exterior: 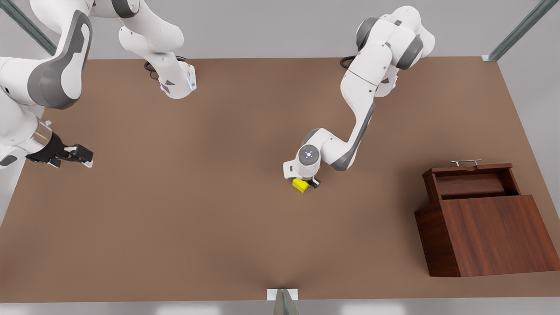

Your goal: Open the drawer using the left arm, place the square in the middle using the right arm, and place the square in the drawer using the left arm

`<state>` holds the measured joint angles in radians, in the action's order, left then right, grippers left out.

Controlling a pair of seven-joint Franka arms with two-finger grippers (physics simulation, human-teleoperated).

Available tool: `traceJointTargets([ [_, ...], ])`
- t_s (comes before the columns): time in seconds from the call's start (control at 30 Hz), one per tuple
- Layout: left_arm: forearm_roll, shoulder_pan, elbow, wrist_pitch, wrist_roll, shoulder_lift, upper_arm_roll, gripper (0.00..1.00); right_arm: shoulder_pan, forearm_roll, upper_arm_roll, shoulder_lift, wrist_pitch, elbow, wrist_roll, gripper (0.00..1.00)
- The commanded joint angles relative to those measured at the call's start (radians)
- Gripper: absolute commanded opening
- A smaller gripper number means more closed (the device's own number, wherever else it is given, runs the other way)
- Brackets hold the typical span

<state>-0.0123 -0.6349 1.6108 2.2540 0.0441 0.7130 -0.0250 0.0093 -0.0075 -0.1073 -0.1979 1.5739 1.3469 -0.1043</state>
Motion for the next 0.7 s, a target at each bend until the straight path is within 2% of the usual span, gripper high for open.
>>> traceJointTargets([
  [0.0, 0.006, 0.0, 0.0, -0.001, 0.002, -0.006, 0.0, 0.7, 0.0, 0.0, 0.0, 0.0, 0.0, 0.0, 0.0, 1.0],
  [0.37, 0.015, 0.011, -0.008, -0.234, 0.005, -0.251, 0.085, 0.71, 0.0, -0.002, 0.0, 0.0, 0.002, 0.0, 0.0, 1.0],
  [0.53, 0.078, 0.011, -0.009, -0.306, 0.138, -0.305, 0.235, 0.72, 0.003, 0.0, 0.001, -0.002, 0.003, 0.002, 0.0, 1.0],
  [0.67, 0.101, 0.011, -0.008, -0.387, 0.361, -0.333, 0.402, 0.72, 0.001, 0.0, 0.001, 0.0, 0.003, 0.0, 0.0, 1.0],
])
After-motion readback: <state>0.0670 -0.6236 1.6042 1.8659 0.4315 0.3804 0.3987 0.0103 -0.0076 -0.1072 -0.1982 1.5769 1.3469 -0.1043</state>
